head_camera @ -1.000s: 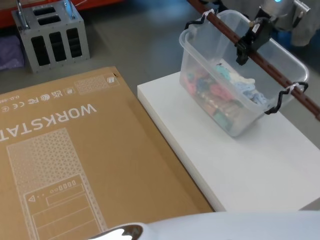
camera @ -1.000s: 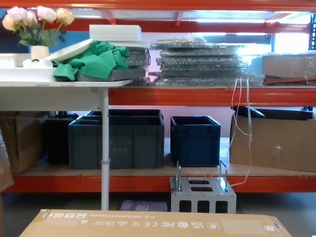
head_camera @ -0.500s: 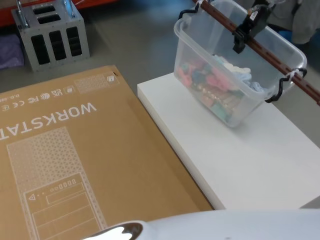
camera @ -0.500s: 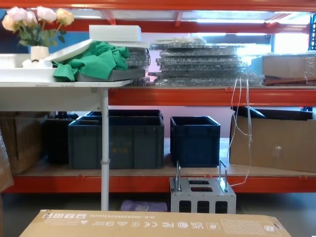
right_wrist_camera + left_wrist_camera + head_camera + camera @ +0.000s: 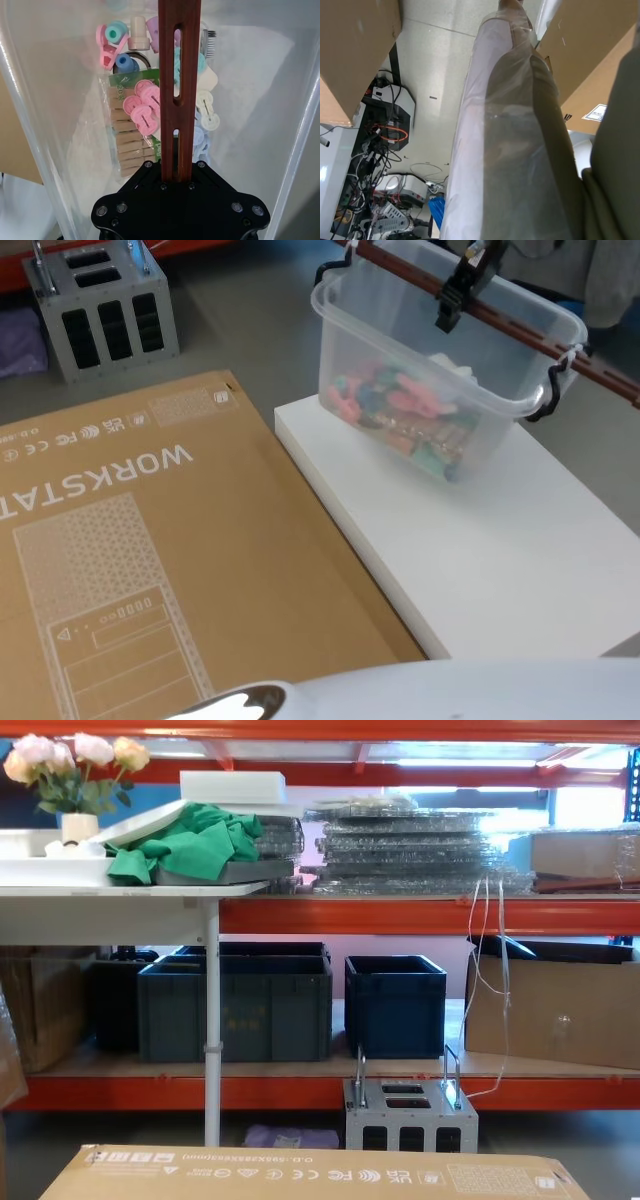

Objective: Use one hand to grasp the basket and place it at the designated location.

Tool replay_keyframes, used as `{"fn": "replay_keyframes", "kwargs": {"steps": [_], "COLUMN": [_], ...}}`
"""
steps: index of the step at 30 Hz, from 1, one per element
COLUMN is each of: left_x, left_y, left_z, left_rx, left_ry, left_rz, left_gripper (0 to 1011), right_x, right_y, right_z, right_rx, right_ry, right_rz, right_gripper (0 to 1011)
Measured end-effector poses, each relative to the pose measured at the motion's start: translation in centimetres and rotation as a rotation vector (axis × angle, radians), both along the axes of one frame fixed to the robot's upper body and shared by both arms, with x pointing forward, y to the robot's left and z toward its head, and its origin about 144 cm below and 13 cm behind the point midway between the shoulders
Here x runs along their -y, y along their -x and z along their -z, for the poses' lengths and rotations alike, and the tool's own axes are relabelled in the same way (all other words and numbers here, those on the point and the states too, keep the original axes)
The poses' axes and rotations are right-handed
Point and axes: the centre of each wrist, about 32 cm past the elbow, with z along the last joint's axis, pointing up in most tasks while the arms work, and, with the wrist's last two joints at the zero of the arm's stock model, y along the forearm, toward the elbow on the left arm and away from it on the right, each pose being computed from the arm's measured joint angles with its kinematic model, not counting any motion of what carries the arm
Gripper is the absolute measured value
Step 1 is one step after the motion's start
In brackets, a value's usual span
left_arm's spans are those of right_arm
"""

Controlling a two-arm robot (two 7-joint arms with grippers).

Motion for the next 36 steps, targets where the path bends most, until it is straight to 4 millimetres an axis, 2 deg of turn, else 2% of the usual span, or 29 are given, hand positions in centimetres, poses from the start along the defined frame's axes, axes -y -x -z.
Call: {"fn": "replay_keyframes", "kwargs": {"steps": [10,16,20,36], "left_x": [0.0,0.0,0.0,0.0], "left_y": [0.0,0.0,0.0,0.0], "left_z": [0.0,0.0,0.0,0.0], "left_rx": [0.0,0.0,0.0,0.0], "left_ry": [0.0,0.0,0.0,0.0], "left_rz": [0.0,0.0,0.0,-0.001], "left_gripper": [0,0,0,0], "right_x": [-1.6,-3.3,-5.6,-9.1], "right_y": [-0.2,-0.1,0.1,0.7], "right_z": [-0.1,-0.1,0.0,0.1], "right_rx": [0.003,0.005,0.002,0.005], "right_ry": [0.022,0.044,0.06,0.089], "right_rz": [-0.065,-0.132,-0.219,-0.357], "right_gripper": [0,0,0,0]}}
